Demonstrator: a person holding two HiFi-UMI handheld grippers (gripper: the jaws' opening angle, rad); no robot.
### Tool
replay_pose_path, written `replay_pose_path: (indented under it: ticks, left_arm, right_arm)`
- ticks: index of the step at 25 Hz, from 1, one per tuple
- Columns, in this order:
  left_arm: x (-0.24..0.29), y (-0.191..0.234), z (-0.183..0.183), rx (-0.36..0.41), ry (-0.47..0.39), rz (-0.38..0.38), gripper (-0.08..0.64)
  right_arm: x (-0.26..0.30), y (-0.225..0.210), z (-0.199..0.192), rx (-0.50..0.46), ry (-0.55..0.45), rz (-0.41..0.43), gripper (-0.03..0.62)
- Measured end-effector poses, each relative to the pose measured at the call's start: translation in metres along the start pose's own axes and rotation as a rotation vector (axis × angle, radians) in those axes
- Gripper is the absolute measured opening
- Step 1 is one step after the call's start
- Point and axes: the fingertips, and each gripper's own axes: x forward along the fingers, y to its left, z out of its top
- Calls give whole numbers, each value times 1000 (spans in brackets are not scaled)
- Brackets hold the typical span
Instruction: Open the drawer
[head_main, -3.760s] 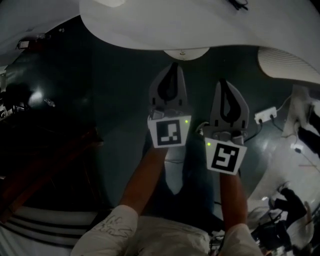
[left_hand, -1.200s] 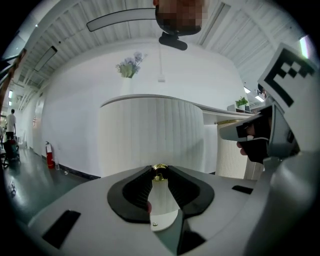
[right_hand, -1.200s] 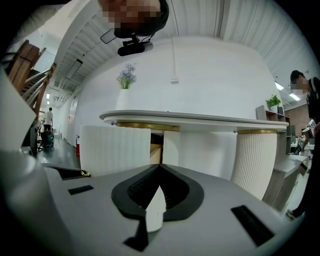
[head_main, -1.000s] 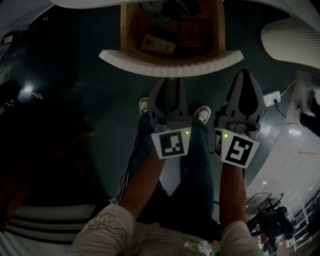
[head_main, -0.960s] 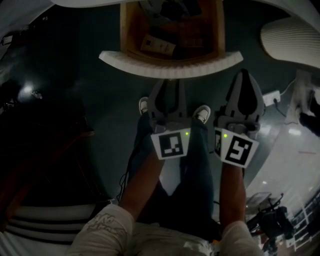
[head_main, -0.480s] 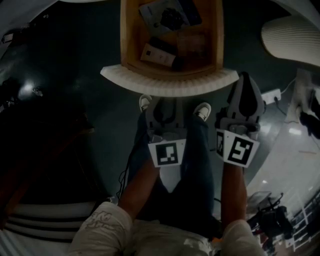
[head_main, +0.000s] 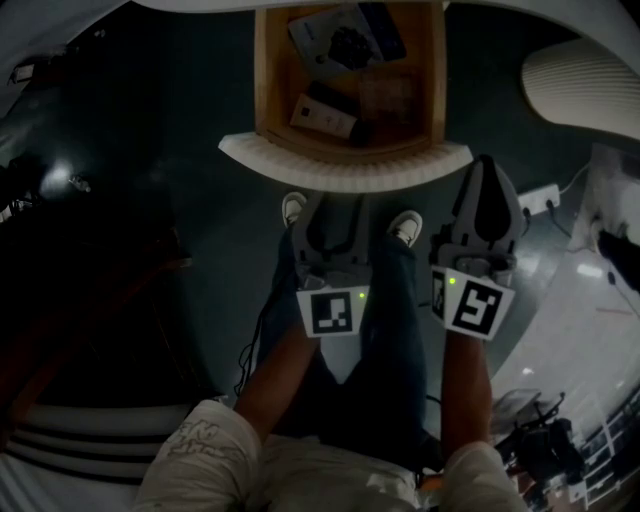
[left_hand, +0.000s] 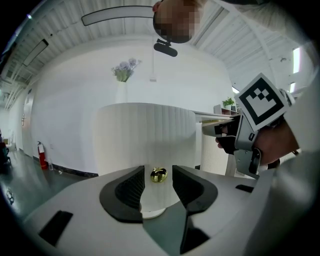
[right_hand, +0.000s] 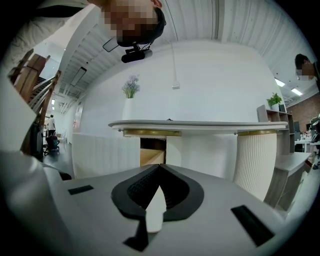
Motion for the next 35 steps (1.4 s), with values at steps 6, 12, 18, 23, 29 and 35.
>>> replay_pose_path:
  ticks: [6, 12, 18, 23, 29, 35]
  left_arm:
    - [-29, 5, 47, 21, -8, -15, 161]
    - [-39, 19, 138, 70, -117, -28, 161]
    - [-43, 39, 219, 61, -207, -24, 160]
    - [-51, 50, 288, 39, -280, -51, 160]
    - [-73, 61, 365, 262, -346, -117, 160]
    - [-82, 77, 418, 77, -403, -121, 160]
  right_arm:
    - [-6, 7, 41, 31, 5, 11, 6]
    - [-11, 21, 102, 21, -18, 46, 6]
    - [-8, 24, 184, 7, -95, 26, 6]
    - [-6, 28, 257, -8, -158, -2, 6]
    - [-18, 50, 322, -20, -166, -5, 6]
    - [-19, 69, 375, -68, -218, 33, 6]
